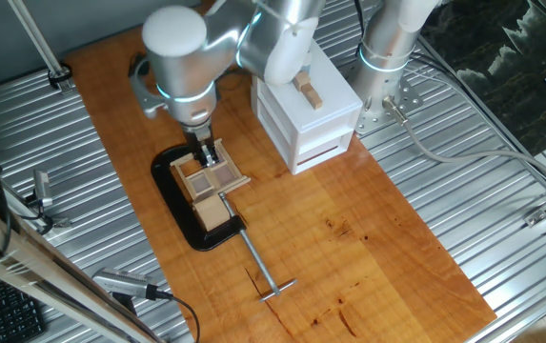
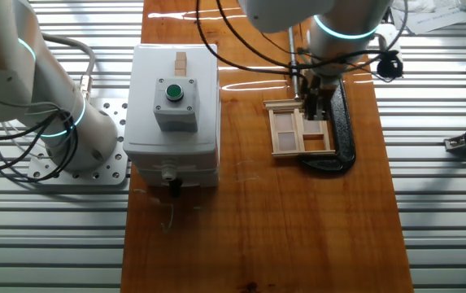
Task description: Close a sliding window
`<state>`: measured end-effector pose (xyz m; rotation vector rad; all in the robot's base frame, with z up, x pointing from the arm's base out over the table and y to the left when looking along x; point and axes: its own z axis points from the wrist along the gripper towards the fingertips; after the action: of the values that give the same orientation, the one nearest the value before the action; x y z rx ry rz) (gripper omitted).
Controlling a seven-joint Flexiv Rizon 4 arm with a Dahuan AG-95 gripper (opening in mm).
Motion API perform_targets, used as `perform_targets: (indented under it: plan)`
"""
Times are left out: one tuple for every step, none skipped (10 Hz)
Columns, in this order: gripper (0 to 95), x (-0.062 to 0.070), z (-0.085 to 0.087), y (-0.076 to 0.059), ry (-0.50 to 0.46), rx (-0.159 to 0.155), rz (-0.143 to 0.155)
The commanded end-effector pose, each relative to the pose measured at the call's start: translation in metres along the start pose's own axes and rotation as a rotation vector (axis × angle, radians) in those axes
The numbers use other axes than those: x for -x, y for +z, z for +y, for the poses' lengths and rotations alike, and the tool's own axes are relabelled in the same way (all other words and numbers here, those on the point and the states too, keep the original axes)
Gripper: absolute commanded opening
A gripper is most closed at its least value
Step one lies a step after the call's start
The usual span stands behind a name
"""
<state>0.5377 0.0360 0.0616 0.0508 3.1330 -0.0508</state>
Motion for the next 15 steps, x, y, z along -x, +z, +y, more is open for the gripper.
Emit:
perform_targets:
  plan:
    - [0.0, 0.012, 0.002, 0.005, 0.008, 0.007, 0.003]
    - [0.0, 0.013, 0.003, 0.009, 0.010, 0.006, -0.001]
    - [0.0, 0.015, 0.003, 0.013, 0.013, 0.005, -0.002]
    - [0.0, 0.016, 0.003, 0.019, 0.019, 0.003, -0.004]
    - [0.0, 0.017, 0.003, 0.021, 0.021, 0.003, -0.004]
    - [0.0, 0.017, 0.003, 0.022, 0.022, 0.003, -0.003]
    - [0.0, 0.018, 0.004, 0.023, 0.022, 0.003, -0.002]
    - [0.0, 0.019, 0.004, 0.026, 0.022, 0.003, -0.002]
    - [0.0, 0.019, 0.004, 0.030, 0.017, 0.003, -0.002]
    - [0.0, 0.019, 0.004, 0.032, 0.007, 0.004, 0.001]
    - [0.0, 0.019, 0.004, 0.032, -0.004, 0.005, 0.004]
    - [0.0, 0.018, 0.004, 0.032, -0.019, 0.002, 0.006]
    - [0.0, 0.018, 0.004, 0.032, -0.039, -0.001, 0.009]
    - [0.0, 0.017, 0.003, 0.032, -0.055, -0.005, 0.011]
    - [0.0, 0.016, 0.004, 0.033, -0.086, -0.018, 0.010]
